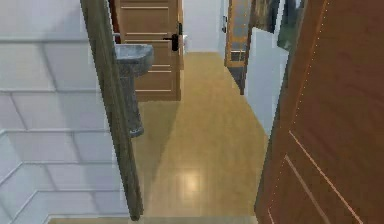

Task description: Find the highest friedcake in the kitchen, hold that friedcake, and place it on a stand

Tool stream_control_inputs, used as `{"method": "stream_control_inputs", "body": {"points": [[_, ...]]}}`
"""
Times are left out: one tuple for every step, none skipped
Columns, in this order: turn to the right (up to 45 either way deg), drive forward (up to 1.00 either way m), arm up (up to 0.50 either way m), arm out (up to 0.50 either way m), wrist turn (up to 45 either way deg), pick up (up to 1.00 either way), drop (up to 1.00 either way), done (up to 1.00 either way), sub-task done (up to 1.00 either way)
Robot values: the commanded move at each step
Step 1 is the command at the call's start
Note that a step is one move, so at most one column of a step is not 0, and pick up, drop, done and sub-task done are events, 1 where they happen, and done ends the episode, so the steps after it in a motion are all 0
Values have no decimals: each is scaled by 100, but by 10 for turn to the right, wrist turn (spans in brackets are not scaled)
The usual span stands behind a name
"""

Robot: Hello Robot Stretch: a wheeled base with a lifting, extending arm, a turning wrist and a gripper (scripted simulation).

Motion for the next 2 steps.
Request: {"method": "stream_control_inputs", "body": {"points": [[0, 100, 0, 0, 0, 0, 0, 0, 0], [30, 0, 0, 0, 0, 0, 0, 0, 0]]}}
